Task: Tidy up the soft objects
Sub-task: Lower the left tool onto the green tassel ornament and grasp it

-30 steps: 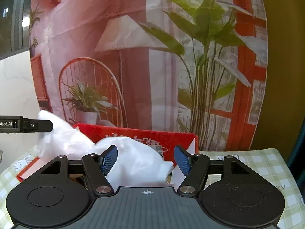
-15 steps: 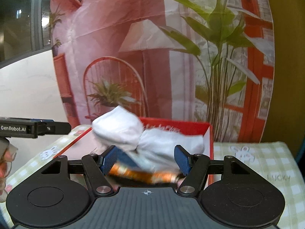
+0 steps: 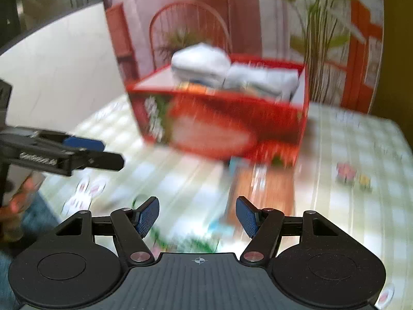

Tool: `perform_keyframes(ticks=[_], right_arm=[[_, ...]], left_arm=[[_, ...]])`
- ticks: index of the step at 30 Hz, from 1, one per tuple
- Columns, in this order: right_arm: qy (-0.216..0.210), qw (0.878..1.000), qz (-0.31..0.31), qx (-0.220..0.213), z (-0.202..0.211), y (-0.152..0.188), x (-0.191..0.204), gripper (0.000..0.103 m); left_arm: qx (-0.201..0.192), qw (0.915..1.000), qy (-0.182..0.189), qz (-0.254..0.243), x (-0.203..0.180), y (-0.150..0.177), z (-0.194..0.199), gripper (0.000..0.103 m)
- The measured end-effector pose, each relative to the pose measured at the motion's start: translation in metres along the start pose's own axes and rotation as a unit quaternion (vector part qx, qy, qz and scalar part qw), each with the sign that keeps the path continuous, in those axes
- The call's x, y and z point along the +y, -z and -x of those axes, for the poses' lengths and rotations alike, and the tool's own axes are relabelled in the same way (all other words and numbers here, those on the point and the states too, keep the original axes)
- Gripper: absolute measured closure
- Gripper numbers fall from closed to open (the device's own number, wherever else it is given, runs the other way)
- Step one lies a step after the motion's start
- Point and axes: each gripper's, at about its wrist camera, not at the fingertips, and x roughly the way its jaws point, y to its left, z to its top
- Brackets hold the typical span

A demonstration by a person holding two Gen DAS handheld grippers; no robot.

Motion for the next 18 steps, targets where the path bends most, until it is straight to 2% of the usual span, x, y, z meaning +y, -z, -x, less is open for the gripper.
perform_keyframes(ticks=[4,9,11,12,13,18], right_arm=[[-0.016,0.998,0.019,0.055,0.007,0.023,0.010,0.038],[-0.020,0.990,0.051,0.129,0.000,0.039,0.018,0.038],[-0.024,0.989,0.049,0.141,-0.006,0.040,0.016,0.043],[-0.029,0.988,0.045,0.147,-0.010,0.039,0.014,0.052],[-0.030,0.987,0.043,0.150,-0.015,0.037,0.012,0.054],[-0.055,0.988,0.037,0.138,-0.038,0.024,0.011,0.055]], left_arm=[[0.001,1.0000,0.001,-0.008,0.000,0.004,0.000,0.023],[0.001,1.0000,0.004,-0.004,0.004,0.007,0.002,0.023],[0.004,1.0000,0.006,0.003,0.004,0.007,-0.002,0.023],[0.006,0.9999,0.007,0.009,0.006,0.008,-0.003,0.023],[0.007,0.9999,0.007,0.012,0.003,0.009,-0.003,0.023],[0.015,0.9991,0.011,0.037,0.010,0.012,-0.009,0.025]])
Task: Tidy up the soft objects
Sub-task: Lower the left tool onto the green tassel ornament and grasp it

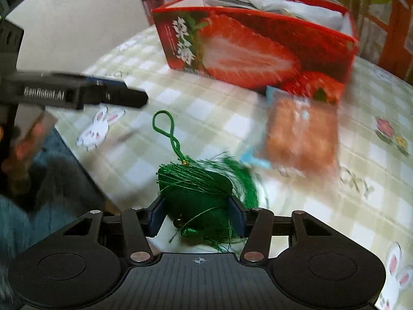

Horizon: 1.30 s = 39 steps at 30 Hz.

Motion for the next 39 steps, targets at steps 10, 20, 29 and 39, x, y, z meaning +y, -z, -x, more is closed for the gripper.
perform_keyframes(ticks=[10,20,29,39], right_arm=[[-0.021,0.999,0.030,-0.033,-0.048,-0.047,0.014,0.055],[-0.018,0.995,0.019,-0.093,-0.053,-0.036,0.016,0.055],[-0.016,0.993,0.003,-0.117,-0.048,-0.021,0.014,0.054],[0.021,0.993,0.016,-0.115,-0.038,-0.016,0.023,0.055]], left_arm=[[0.017,0.9991,0.013,0.037,0.018,0.008,-0.015,0.037],[0.025,0.9973,0.048,0.050,0.019,0.012,-0.025,0.048],[0.030,0.9949,0.071,0.064,0.021,0.017,-0.033,0.058],[0.032,0.9947,0.080,0.055,0.019,0.020,-0.036,0.059]])
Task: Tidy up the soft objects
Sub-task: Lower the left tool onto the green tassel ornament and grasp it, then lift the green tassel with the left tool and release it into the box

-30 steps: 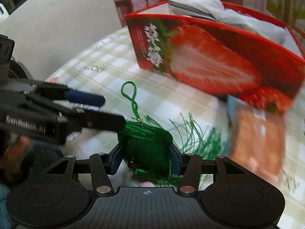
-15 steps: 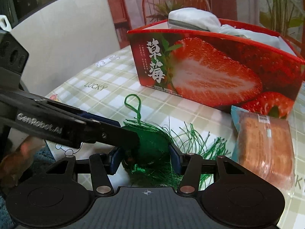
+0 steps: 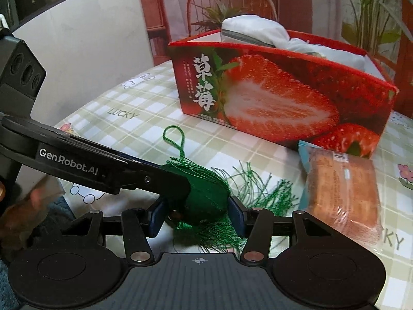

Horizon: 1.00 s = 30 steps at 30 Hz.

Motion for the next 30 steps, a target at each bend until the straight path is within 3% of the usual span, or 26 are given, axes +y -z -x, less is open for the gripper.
perform_keyframes(ticks=[8,18,30], right_arm=[[0.000,1.000,-0.002,0.009,-0.0001,0.0010,-0.0010,0.055],[-0.008,1.000,-0.015,0.002,0.0010,0.0042,-0.0023,0.062],[-0.013,0.999,-0.034,0.000,-0.0018,0.0062,-0.0049,0.061]], left_arm=[[0.002,1.0000,0.008,0.000,0.0023,0.0008,-0.0012,0.061],[-0.002,0.9999,0.014,0.003,0.0035,0.0019,-0.0003,0.064],[-0.001,0.9999,0.013,0.002,0.0035,0.0025,-0.0013,0.064]])
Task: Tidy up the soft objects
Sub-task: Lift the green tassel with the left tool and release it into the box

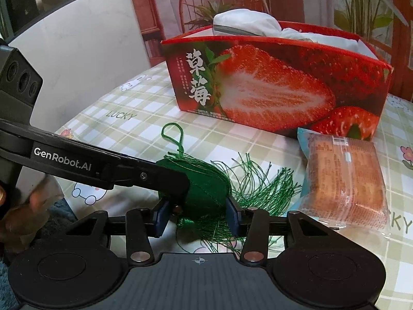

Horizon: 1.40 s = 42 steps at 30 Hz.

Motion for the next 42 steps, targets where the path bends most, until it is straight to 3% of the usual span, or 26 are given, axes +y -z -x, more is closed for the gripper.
perform_keyframes(ticks=[7,15,25,31,35,42], right_arm=[[-0.010,0.999,-0.006,-0.035,0.016,-0.010,0.001,0.061],[-0.009,0.993,0.037,-0.109,0.056,-0.063,0.003,0.061],[-0.008,0.976,0.083,-0.203,0.093,-0.163,0.005,0.061],[0.012,0.958,0.132,-0.253,0.090,-0.214,0.014,0.061],[0.017,0.955,0.132,-0.265,0.072,-0.228,0.010,0.060],[0.011,0.972,0.088,-0.218,0.016,-0.216,-0.011,0.060]], left_arm=[[-0.046,0.9987,0.012,-0.017,-0.010,-0.010,0.022,0.064],[-0.124,0.9890,0.017,-0.078,-0.044,-0.063,0.065,0.064],[-0.231,0.9631,0.005,-0.138,-0.084,-0.142,0.115,0.064],[-0.273,0.9506,-0.017,-0.147,-0.088,-0.174,0.126,0.064],[-0.262,0.9540,-0.029,-0.142,-0.080,-0.193,0.109,0.064],[-0.210,0.9711,-0.037,-0.107,-0.041,-0.192,0.066,0.064]])
